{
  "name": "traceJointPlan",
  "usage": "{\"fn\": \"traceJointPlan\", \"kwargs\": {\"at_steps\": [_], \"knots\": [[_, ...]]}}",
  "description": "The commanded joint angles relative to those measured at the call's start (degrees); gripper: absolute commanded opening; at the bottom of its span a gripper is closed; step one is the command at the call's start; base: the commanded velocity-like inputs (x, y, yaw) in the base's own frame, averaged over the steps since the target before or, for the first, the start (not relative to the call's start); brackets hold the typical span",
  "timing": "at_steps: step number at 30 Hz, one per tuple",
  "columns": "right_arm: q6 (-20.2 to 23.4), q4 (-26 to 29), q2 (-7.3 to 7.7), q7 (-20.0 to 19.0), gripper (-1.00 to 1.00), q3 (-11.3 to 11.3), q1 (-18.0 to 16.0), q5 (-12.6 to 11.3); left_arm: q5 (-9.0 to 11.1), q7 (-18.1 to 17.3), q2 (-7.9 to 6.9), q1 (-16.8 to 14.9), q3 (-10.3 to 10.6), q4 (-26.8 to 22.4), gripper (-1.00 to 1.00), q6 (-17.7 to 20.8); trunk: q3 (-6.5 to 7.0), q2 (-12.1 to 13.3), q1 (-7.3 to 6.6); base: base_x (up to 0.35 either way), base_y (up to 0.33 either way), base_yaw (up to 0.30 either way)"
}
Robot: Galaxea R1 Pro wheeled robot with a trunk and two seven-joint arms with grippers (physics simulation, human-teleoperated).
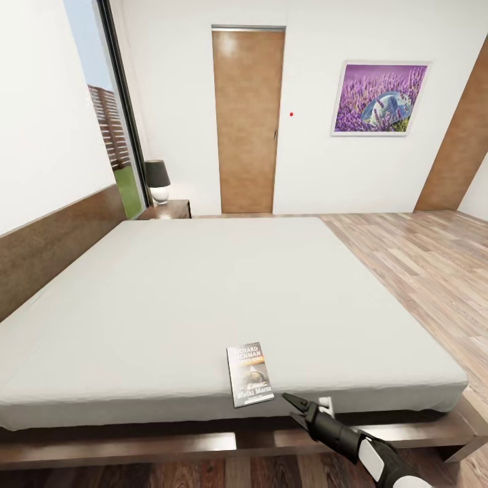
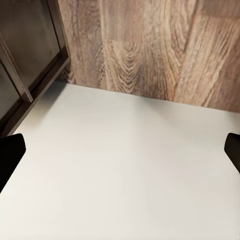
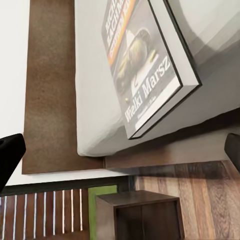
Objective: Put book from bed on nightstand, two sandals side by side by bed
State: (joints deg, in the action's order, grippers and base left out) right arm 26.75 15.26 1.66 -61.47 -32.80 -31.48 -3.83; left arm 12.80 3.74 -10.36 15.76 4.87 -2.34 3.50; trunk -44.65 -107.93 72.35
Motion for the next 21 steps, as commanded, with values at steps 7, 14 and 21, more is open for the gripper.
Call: {"fn": "traceJointPlan", "kwargs": {"at_steps": [7, 14, 21], "knots": [[0.5, 0.0, -0.47, 0.4, 1.0, 0.1, -0.2, -0.3, 0.6, 0.2, -0.01, 0.1, 0.5, -0.3, 1.0, 0.4, -0.04, 0.0, 0.0, 0.0, 0.0, 0.0], [0.5, 0.0, -0.94, 0.6, 1.0, 0.1, -0.3, -0.3, 0.6, 0.2, -0.01, 0.1, 0.5, -0.2, 1.0, 0.4, -0.04, 0.0, 0.0, 0.0, 0.0, 0.0], [0.5, 0.0, -1.56, 0.7, 1.0, 0.1, -1.1, -0.3, 0.6, 0.2, -0.01, 0.1, 0.5, -0.2, 1.0, 0.4, -0.04, 0.0, 0.0, 0.0, 0.0, 0.0]]}}
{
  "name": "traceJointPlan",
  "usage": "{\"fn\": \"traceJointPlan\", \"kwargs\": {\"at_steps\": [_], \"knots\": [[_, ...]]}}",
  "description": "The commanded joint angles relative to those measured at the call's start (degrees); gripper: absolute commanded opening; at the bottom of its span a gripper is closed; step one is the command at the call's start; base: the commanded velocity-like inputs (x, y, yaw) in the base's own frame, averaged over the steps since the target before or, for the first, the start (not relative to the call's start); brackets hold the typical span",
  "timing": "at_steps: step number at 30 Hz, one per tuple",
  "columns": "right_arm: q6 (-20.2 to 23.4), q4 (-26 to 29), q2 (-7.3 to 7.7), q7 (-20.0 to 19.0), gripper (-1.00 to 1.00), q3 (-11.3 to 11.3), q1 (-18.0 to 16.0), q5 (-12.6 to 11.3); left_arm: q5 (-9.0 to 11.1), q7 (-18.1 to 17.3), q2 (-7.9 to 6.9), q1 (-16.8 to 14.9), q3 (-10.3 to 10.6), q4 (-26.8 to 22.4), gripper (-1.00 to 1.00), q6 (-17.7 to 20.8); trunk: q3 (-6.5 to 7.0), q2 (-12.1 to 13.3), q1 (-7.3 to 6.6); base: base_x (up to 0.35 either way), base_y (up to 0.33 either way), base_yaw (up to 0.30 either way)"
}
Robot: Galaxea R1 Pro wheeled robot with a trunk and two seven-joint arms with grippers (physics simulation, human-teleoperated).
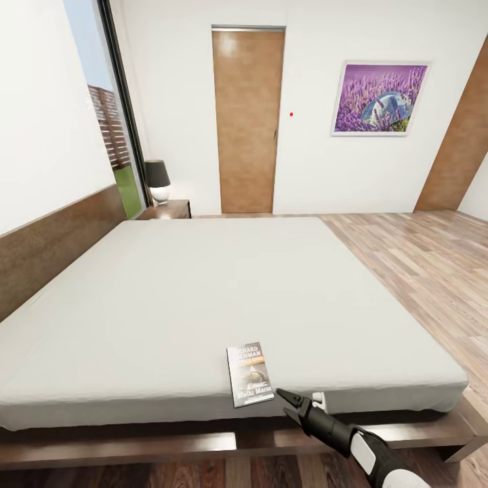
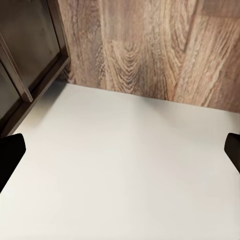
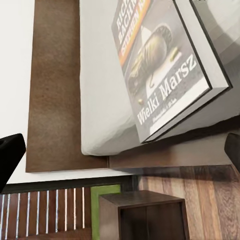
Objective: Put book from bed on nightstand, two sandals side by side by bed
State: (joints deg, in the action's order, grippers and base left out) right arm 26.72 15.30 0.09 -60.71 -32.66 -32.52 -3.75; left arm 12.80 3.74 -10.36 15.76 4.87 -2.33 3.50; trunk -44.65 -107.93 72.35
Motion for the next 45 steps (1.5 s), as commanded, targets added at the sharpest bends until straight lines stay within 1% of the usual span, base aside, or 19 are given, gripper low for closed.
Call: {"fn": "traceJointPlan", "kwargs": {"at_steps": [1, 13, 25, 45], "knots": [[0.5, 0.0, -0.03, 0.0, 1.0, 0.0, -0.1, -0.4, 0.6, 0.2, -0.01, 0.1, 0.5, -0.2, 1.0, 0.4, -0.04, 0.0, 0.0, 0.0, 0.0, 0.0], [0.5, 0.0, 0.07, 0.2, 1.0, 0.1, -0.7, -0.4, 0.6, 0.2, -0.01, 0.1, 0.5, -0.3, 1.0, 0.4, -0.04, 0.0, 0.0, 0.0, 0.0, 0.0], [0.5, 0.0, 0.14, 0.7, 1.0, 0.1, -0.9, -0.4, 0.6, 0.2, -0.01, 0.1, 0.5, -0.3, 1.0, 0.4, -2.19, -4.8, 2.63, 0.0, 0.0, 0.0], [0.4, 0.0, 0.05, 1.0, 1.0, 0.1, -1.3, -0.5, 0.5, 0.2, -0.01, 0.1, 0.5, -0.3, 1.0, 0.4, -2.19, -4.8, 2.63, 0.0, 0.0, 0.0]]}}
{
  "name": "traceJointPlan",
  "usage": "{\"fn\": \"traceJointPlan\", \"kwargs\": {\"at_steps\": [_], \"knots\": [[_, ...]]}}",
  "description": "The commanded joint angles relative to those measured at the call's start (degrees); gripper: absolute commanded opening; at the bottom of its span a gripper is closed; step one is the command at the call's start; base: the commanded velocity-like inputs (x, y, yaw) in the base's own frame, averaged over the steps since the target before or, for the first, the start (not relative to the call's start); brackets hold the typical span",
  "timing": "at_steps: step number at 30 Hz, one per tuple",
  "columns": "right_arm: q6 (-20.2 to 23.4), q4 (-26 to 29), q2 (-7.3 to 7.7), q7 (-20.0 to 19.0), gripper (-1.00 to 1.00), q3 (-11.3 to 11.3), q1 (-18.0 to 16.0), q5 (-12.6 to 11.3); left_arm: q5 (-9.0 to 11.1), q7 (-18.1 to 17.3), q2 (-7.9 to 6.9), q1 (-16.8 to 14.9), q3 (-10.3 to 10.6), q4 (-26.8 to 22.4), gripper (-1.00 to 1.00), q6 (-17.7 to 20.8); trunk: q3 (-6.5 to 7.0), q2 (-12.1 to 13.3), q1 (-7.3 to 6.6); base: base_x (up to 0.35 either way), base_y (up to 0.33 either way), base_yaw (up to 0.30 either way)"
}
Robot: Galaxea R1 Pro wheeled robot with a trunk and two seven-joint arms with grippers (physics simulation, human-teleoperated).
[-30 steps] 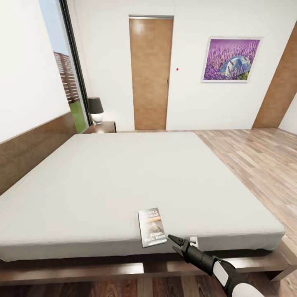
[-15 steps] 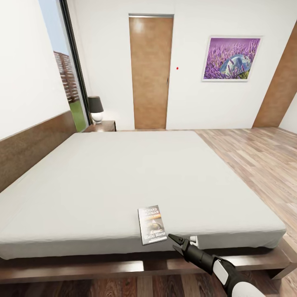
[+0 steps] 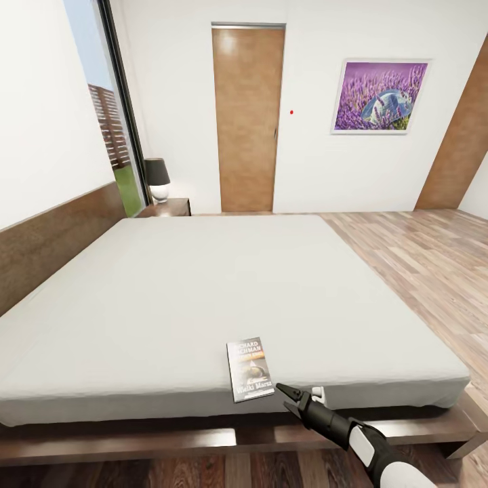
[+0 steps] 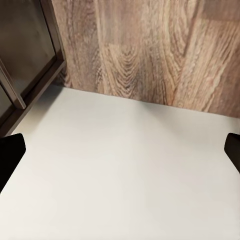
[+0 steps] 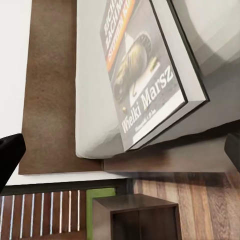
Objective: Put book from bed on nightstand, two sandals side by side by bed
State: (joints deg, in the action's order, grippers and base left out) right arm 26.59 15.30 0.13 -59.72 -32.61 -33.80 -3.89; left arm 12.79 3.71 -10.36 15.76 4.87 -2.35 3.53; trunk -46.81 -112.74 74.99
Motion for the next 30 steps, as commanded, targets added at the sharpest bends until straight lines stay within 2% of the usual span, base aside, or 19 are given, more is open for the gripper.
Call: {"fn": "traceJointPlan", "kwargs": {"at_steps": [1, 5, 30], "knots": [[0.5, 0.0, -0.04, 0.0, 1.0, 0.0, 0.0, -0.4, 0.5, 0.2, -0.01, 0.1, 0.5, -0.2, 1.0, 0.4, -0.04, 0.0, 0.0, 0.0, 0.0, 0.0], [0.5, 0.0, -0.12, 0.0, 1.0, 0.0, 0.0, -0.4, 0.5, 0.2, -0.01, 0.1, 0.5, -0.2, 1.0, 0.4, -0.76, -1.6, 0.87, 0.0, 0.0, 0.0], [0.4, -0.1, -0.21, -0.9, 1.0, 0.0, -0.1, -0.5, 0.5, 0.2, -0.01, 0.1, 0.5, -0.2, 1.0, 0.4, -0.76, -1.6, 0.87, 0.0, 0.0, 0.0]]}}
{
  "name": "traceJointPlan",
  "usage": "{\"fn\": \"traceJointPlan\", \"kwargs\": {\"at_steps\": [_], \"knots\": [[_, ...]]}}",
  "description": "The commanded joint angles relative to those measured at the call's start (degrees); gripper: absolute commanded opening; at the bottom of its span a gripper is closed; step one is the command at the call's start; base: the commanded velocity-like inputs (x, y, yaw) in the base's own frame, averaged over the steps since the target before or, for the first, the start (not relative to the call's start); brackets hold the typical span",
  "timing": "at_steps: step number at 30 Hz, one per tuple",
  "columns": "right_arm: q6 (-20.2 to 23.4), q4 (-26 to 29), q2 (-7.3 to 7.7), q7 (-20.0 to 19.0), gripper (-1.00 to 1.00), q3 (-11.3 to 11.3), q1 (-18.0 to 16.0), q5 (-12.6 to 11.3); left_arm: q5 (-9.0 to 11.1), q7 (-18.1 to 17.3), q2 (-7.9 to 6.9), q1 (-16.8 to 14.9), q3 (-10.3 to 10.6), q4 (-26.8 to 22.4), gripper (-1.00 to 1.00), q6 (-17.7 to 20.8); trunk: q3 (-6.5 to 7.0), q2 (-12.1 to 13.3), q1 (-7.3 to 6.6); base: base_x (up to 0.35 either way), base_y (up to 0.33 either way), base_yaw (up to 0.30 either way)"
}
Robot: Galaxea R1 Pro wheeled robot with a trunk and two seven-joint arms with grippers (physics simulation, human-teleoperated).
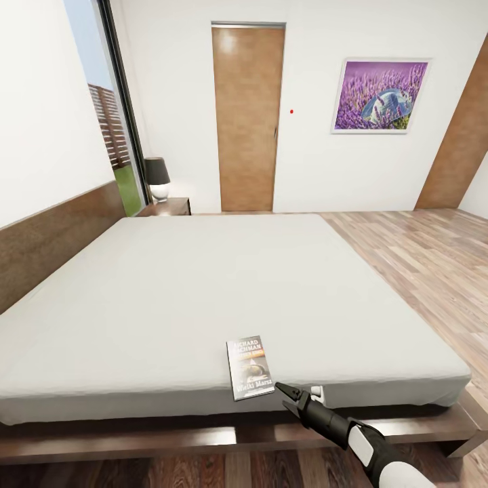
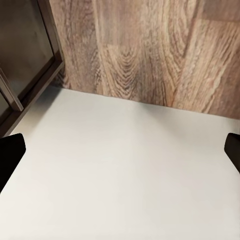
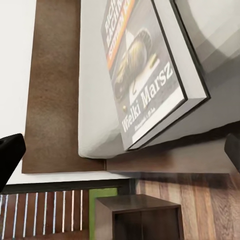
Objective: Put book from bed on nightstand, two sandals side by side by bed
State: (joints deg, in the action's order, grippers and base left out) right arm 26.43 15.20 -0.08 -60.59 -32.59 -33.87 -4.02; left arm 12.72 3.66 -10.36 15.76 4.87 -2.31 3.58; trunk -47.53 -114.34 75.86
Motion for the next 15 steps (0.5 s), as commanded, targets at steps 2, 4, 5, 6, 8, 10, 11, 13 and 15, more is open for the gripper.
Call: {"fn": "traceJointPlan", "kwargs": {"at_steps": [2, 4, 5, 6, 8, 10, 11, 13, 15], "knots": [[0.6, 0.0, -0.01, -0.2, 1.0, 0.0, 0.0, -0.4, 0.6, 0.2, -0.01, 0.1, 0.5, -0.2, 1.0, 0.4, -0.04, 0.0, 0.0, 0.0, 0.0, 0.0], [0.6, 0.0, -0.01, -1.0, 1.0, 0.0, 0.0, -0.4, 0.6, 0.2, -0.01, 0.1, 0.5, -0.3, 1.0, 0.4, -0.04, 0.0, 0.0, 0.0, 0.0, 0.0], [0.6, 0.0, -0.01, -1.5, 1.0, 0.0, 0.0, -0.4, 0.6, 0.2, -0.01, 0.1, 0.5, -0.3, 1.0, 0.4, -0.04, 0.0, 0.0, 0.0, 0.0, 0.0], [0.6, 0.0, -0.01, -2.2, 1.0, 0.0, 0.0, -0.4, 0.6, 0.2, -0.01, 0.1, 0.5, -0.3, 1.0, 0.4, -0.04, 0.0, 0.0, 0.0, 0.0, 0.0], [0.6, 0.0, -0.01, -3.6, 1.0, 0.0, 0.0, -0.4, 0.6, 0.2, -0.01, 0.1, 0.5, -0.3, 1.0, 0.4, -0.04, 0.0, 0.0, 0.0, 0.0, 0.0], [0.6, 0.0, -0.01, -4.2, 1.0, 0.0, 0.0, -0.5, 0.6, 0.2, -0.01, 0.1, 0.5, -0.2, 1.0, 0.4, -0.04, 0.0, 0.0, 0.0, 0.0, 0.0], [0.6, 0.0, 0.03, -4.7, 1.0, 0.0, 0.0, -0.5, 0.6, 0.2, -0.01, 0.1, 0.5, -0.2, 1.0, 0.4, -0.04, 0.0, 0.0, 0.0, 0.0, 0.0], [0.7, 0.0, 0.13, -5.4, 1.0, 0.0, 0.0, -0.5, 0.6, 0.2, -0.01, 0.1, 0.5, -0.3, 1.0, 0.4, -0.4, -0.8, 0.44, 0.0, 0.0, 0.0], [0.7, 0.0, 0.2, -5.9, 1.0, 0.0, 0.0, -0.5, 0.6, 0.2, -0.01, 0.1, 0.5, -0.2, 1.0, 0.4, -0.76, -1.6, 0.87, 0.0, 0.0, 0.0]]}}
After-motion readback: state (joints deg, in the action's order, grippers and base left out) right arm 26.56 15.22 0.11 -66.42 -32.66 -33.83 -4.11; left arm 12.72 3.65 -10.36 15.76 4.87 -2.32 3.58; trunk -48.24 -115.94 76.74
